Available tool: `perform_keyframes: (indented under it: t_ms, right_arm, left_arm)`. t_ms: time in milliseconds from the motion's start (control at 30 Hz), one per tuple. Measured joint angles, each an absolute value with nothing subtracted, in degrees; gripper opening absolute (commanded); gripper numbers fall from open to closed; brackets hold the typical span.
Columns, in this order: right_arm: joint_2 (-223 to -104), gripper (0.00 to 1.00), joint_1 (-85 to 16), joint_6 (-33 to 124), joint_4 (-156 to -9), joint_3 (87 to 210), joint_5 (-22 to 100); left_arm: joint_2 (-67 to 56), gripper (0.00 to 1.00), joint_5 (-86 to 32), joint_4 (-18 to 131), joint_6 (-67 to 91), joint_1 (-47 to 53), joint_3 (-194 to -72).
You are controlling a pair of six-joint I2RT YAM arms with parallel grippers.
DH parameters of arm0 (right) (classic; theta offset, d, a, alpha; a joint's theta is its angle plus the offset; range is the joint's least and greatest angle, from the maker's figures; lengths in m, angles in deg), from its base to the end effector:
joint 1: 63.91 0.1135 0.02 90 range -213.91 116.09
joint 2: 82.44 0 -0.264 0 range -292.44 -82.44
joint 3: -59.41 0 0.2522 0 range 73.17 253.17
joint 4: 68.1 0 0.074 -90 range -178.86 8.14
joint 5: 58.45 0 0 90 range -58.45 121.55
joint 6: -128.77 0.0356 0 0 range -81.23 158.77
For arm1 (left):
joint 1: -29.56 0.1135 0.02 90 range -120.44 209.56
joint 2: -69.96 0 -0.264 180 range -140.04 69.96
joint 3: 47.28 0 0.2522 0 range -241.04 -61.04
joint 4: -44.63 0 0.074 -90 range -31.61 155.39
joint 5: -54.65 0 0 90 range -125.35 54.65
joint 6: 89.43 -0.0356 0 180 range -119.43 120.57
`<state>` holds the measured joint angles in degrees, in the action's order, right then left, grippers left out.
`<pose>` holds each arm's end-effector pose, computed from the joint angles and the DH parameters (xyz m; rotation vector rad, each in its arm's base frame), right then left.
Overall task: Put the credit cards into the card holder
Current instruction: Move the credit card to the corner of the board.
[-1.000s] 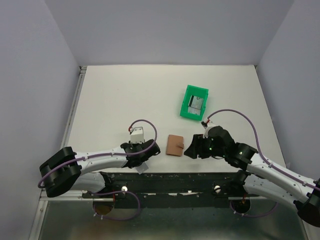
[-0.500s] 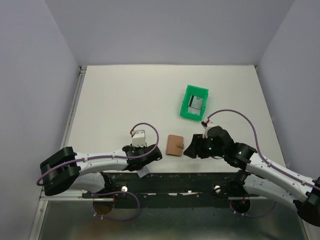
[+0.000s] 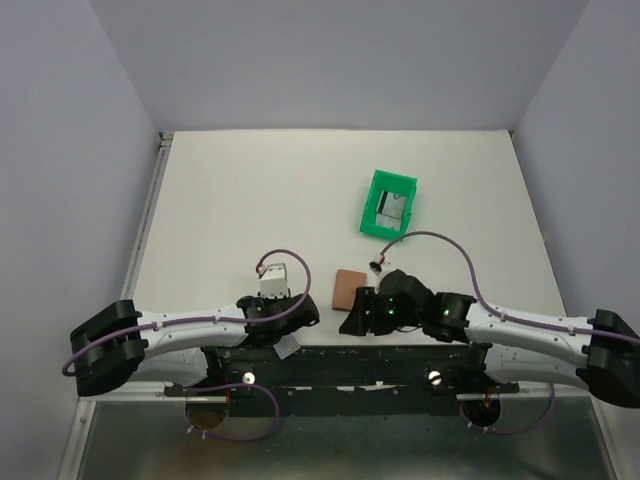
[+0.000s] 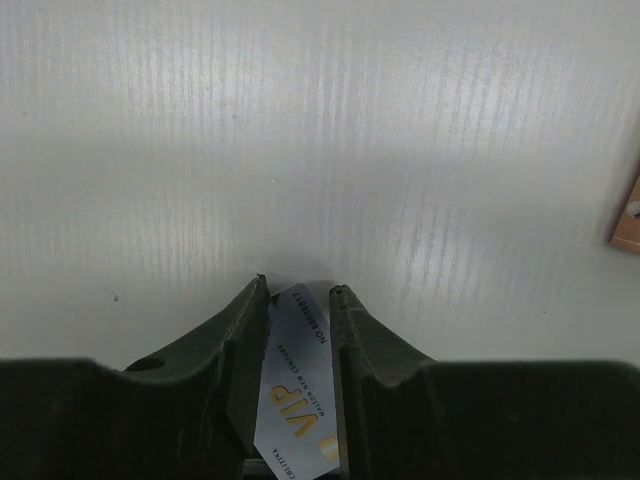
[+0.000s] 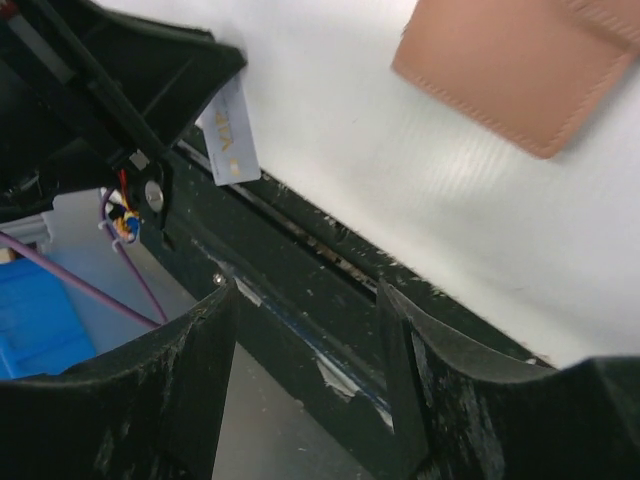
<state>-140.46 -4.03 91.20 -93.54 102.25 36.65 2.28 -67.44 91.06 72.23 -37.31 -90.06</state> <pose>0.1010 0.1803 0.2001 -0.2168 2.5301 1.0324 0.0888 -0.1598 0.1529 -0.2230 2.4974 -0.1300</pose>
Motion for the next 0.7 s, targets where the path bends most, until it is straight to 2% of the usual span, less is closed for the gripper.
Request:
perform_keyframes:
  t_ms: [367, 700]
  right_arm:
    - [-155.41, 0.65, 8.32, 104.25, -79.29, 103.36, 31.21]
    - [-165.92, 0.65, 11.42, 110.17, -69.74, 104.37, 29.51]
  left_arm:
    - [5.23, 0.43, -64.82, 91.3, 71.59, -37.33, -89.05]
    - [7.59, 0.46, -63.47, 92.37, 70.61, -37.55, -88.27]
